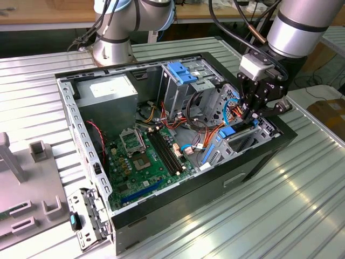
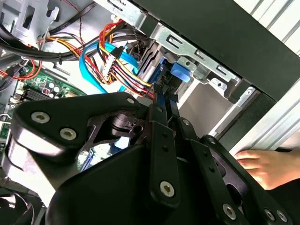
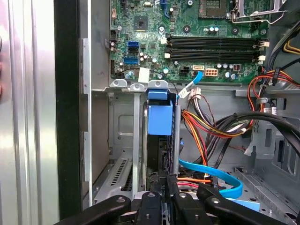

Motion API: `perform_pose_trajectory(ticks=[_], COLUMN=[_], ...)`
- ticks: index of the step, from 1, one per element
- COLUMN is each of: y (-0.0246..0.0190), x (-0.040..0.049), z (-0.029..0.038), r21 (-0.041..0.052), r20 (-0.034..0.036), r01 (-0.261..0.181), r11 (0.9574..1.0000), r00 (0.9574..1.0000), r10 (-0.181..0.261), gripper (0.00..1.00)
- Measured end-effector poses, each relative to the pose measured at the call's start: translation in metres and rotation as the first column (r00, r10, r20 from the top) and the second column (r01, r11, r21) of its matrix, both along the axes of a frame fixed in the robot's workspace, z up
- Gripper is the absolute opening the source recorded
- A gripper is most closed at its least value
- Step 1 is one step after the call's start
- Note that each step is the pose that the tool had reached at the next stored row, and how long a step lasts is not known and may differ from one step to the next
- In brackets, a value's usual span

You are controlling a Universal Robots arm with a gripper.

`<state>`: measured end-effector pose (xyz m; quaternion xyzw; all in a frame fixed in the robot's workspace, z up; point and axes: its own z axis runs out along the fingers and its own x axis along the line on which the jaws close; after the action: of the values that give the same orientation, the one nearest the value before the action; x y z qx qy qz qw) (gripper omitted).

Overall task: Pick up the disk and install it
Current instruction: 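Insert the first disk wire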

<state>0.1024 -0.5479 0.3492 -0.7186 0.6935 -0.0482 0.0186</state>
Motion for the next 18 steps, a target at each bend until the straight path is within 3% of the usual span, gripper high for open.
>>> perform_pose_trajectory(ticks=[10, 14, 18], y=[0.0002, 0.0042, 0.0039], x=[0.0000, 0.0000, 0.0002], z=[-0.0013, -0.0012, -0.0014], r21=[0.0020, 0.0020, 0.0025], r20=[0.0000, 0.0000, 0.0000], r01=[0.000, 0.001, 0.001], r11=[1.0000, 1.0000, 1.0000], r00=[1.0000, 1.0000, 1.0000], r10=[0.000, -0.001, -0.001], gripper=[0.16, 0.16, 0.16])
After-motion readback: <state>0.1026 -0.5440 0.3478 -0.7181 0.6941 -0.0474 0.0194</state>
